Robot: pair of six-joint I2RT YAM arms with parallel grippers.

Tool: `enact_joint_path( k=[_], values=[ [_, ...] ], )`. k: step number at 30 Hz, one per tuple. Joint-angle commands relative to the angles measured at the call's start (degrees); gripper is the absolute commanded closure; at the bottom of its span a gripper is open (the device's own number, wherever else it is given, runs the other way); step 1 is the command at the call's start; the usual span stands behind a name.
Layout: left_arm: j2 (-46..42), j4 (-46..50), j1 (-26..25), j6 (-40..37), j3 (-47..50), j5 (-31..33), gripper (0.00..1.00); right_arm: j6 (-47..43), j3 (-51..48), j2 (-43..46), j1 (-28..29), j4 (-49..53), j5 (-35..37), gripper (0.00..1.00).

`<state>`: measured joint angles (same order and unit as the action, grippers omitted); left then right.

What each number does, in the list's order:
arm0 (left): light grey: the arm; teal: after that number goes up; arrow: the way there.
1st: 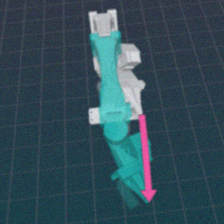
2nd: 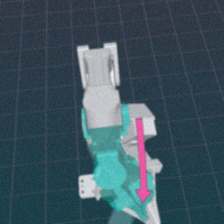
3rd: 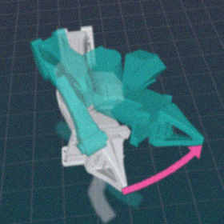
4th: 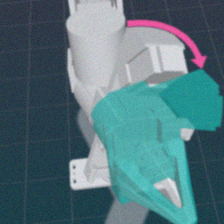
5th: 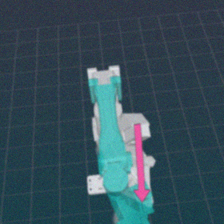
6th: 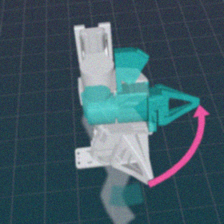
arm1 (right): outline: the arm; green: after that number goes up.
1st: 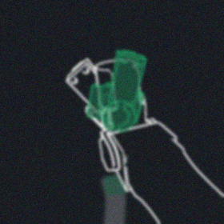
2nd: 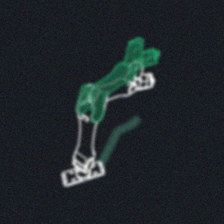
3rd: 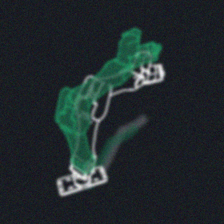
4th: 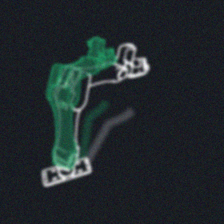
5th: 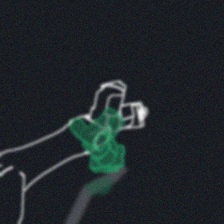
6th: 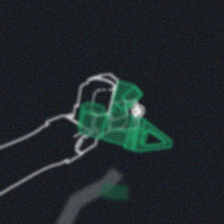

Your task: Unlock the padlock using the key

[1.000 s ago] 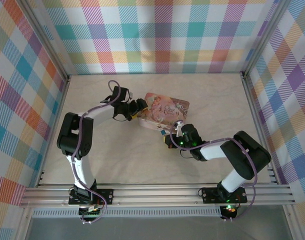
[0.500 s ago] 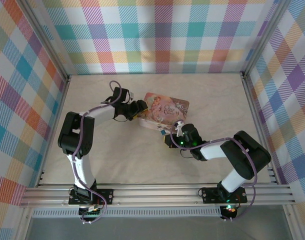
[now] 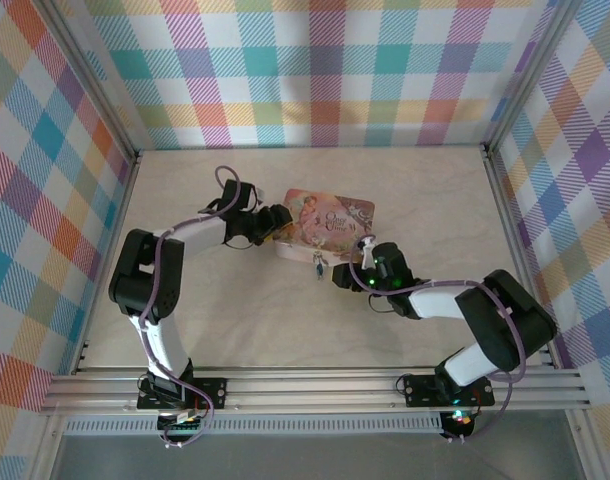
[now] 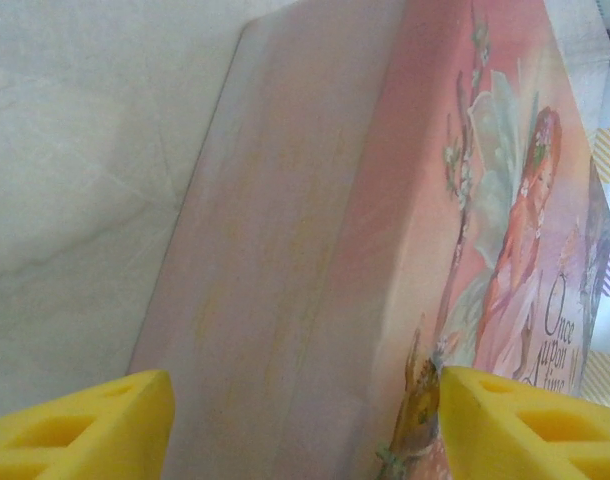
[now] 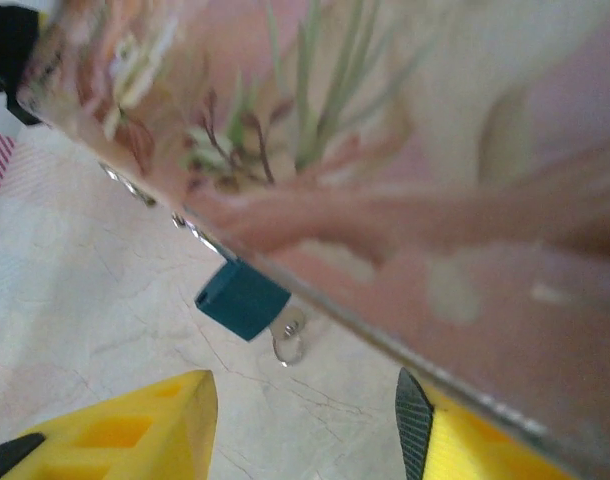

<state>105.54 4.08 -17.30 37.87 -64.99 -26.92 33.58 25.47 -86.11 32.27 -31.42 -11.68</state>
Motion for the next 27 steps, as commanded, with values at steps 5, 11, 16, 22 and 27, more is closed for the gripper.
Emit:
enact_joint_path(
  k=[5,11,16,22,27],
  values=[
    [-3.89,4.23,-0.08,-0.44,6.95,2.94,0.32,-4.40,4.95,-0.16,-3.11,0.12,-5.82,0.46],
    [-7.28,3.83,-1.05,0.81,10.80,3.95,0.32,-7.06,7.72,-2.85,-5.59,-2.09,-9.47,0.43],
    [-9.26,3.74,-1.60,1.61,13.15,4.59,0.32,-8.86,8.48,-3.42,-7.26,-2.51,-12.36,0.42],
    [-9.82,3.72,-1.68,2.00,13.31,5.06,0.32,-12.65,5.49,-0.76,-7.31,-1.32,-14.41,0.41],
    [-9.65,3.69,-1.85,2.12,12.97,5.10,0.32,-14.30,2.49,-2.20,-6.28,-4.19,-18.46,0.42]
  ],
)
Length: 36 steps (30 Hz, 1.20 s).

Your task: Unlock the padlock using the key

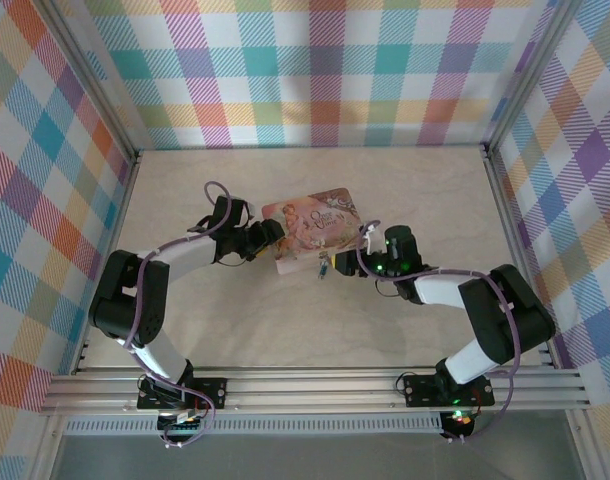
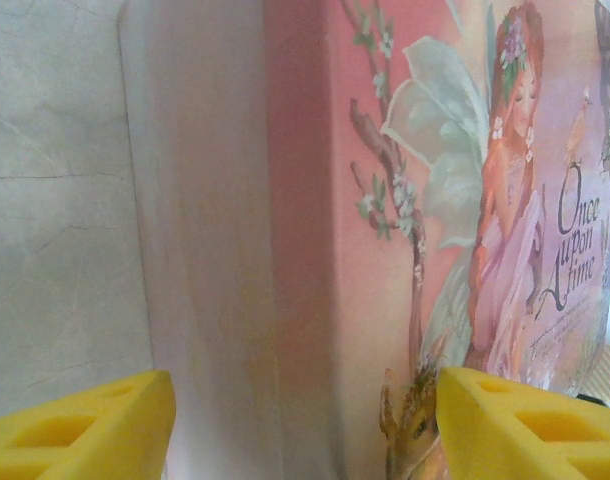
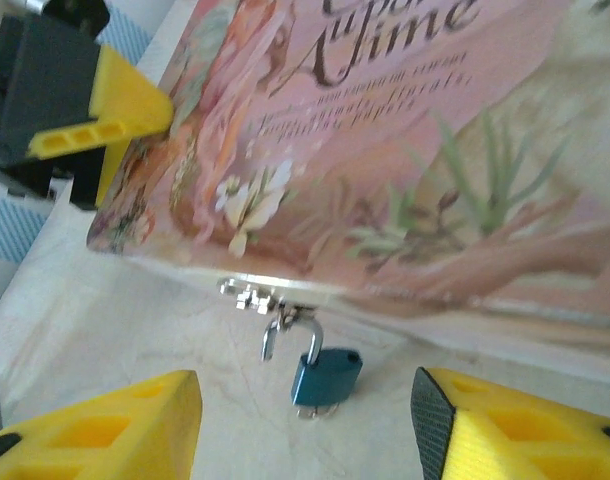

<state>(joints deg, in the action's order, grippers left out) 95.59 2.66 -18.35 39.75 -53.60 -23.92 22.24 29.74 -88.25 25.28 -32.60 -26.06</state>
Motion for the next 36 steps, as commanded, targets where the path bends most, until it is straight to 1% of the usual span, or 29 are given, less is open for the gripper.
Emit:
enact_joint_path(
  k=[1,8,14,16,21,36],
  values=[
    [0.30,5.09,-0.81,0.24,1.64,2.11,0.32,-3.15,-2.25,-0.61,1.26,-5.12,-4.12,0.42],
    [0.33,4.82,-1.07,0.48,1.95,2.20,0.32,-1.18,-3.45,-5.94,3.28,-16.27,-4.23,0.43],
    [0.30,4.83,-1.25,0.53,1.97,2.13,0.32,1.28,-2.19,-10.62,3.42,-21.74,-4.82,0.43],
    [0.25,4.82,-1.32,0.55,1.92,2.12,0.32,1.66,-1.56,-11.64,3.46,-22.24,-4.78,0.45],
    [0.21,4.85,-1.42,0.59,1.93,2.12,0.32,1.59,-0.47,-13.59,3.47,-21.40,-2.17,0.50],
    [0.37,5.26,-1.43,0.61,1.70,2.21,0.32,2.64,2.31,-17.65,3.38,-21.52,-0.82,0.66]
  ],
)
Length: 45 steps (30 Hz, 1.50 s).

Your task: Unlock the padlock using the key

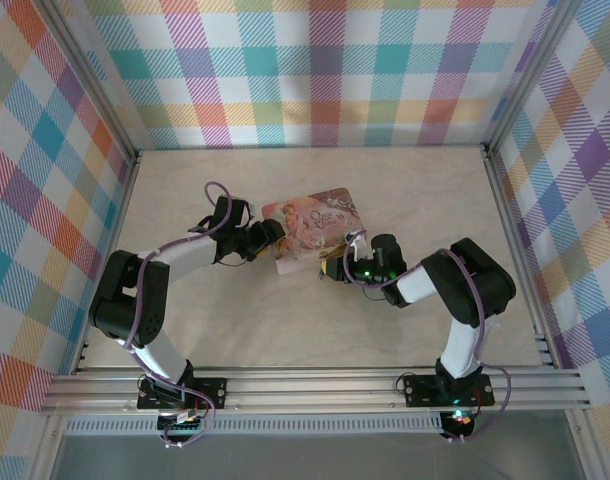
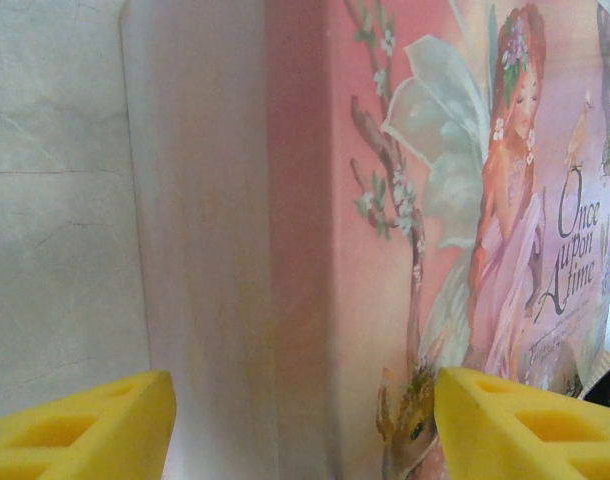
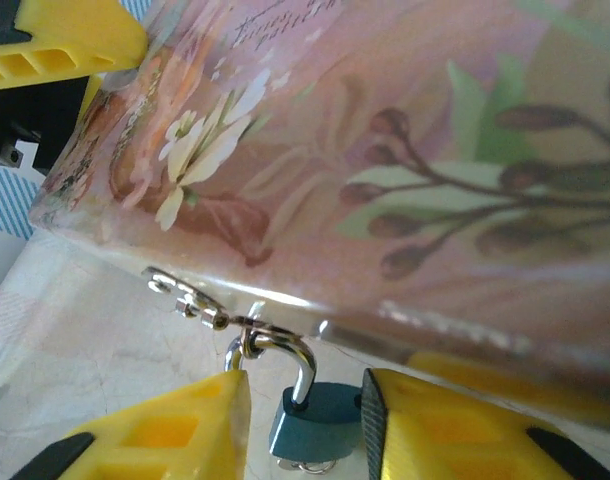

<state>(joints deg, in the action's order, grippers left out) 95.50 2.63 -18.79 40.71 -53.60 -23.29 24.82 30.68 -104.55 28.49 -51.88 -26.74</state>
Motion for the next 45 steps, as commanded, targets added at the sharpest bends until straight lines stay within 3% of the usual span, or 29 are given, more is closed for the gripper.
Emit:
enact_joint_path(
  k=[1,18,27,45],
  values=[
    [0.46,5.44,-0.99,-0.38,1.60,1.58,0.32,0.19,1.48,-1.51,0.16,-2.26,-0.28,0.67],
    [0.46,5.63,-1.08,-0.03,1.48,1.71,0.32,4.58,1.99,-5.22,0.26,-7.61,-1.34,0.74],
    [0.03,4.76,-1.60,1.22,3.00,2.06,0.32,10.06,1.14,-8.51,0.27,-15.91,0.47,0.79],
    [0.03,5.14,-1.78,1.24,3.16,2.63,0.32,12.77,-0.49,-8.94,0.08,-18.60,5.75,0.93]
  ],
)
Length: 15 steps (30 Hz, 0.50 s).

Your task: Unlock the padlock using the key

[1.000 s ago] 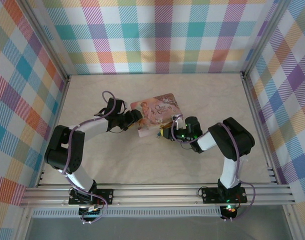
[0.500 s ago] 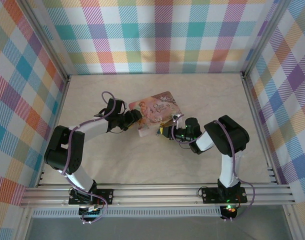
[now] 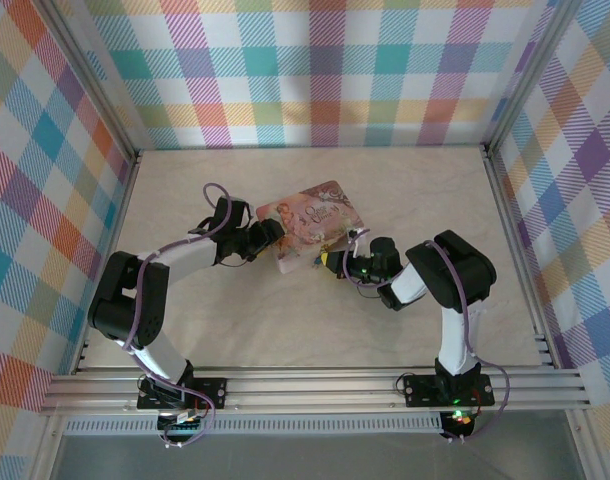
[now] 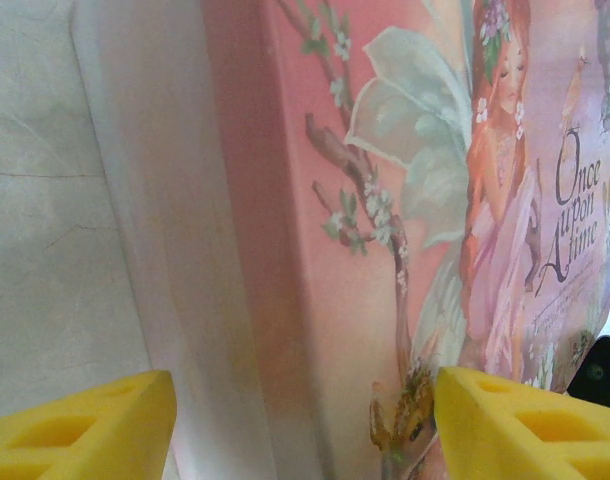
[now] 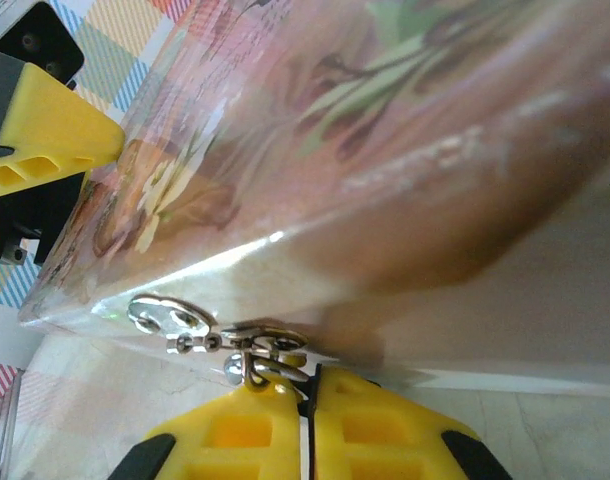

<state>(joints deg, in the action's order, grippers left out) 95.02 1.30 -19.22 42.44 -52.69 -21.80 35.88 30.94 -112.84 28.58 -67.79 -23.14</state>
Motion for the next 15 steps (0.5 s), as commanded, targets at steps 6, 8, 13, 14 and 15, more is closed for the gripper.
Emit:
enact_joint_path(
  k=[6,8,13,14,15],
  values=[
    [0.51,6.91,-1.34,-0.64,2.16,1.58,0.32,2.51,-1.57,0.37,-0.60,-3.27,2.70,0.95],
    [0.51,6.98,-1.33,-0.73,2.17,1.59,0.32,2.65,-1.91,0.81,-0.86,-3.40,2.98,0.95],
    [0.51,6.97,-1.34,-0.91,2.29,1.59,0.32,3.33,-2.31,1.76,-1.23,-3.57,3.37,0.96],
    [0.43,7.01,-1.34,-1.02,2.30,1.59,0.32,3.56,-2.49,1.98,-1.37,-3.82,3.44,0.96],
    [0.43,7.05,-1.34,-1.00,2.29,1.58,0.32,3.99,-2.59,2.09,-1.49,-4.16,3.51,0.96]
  ],
)
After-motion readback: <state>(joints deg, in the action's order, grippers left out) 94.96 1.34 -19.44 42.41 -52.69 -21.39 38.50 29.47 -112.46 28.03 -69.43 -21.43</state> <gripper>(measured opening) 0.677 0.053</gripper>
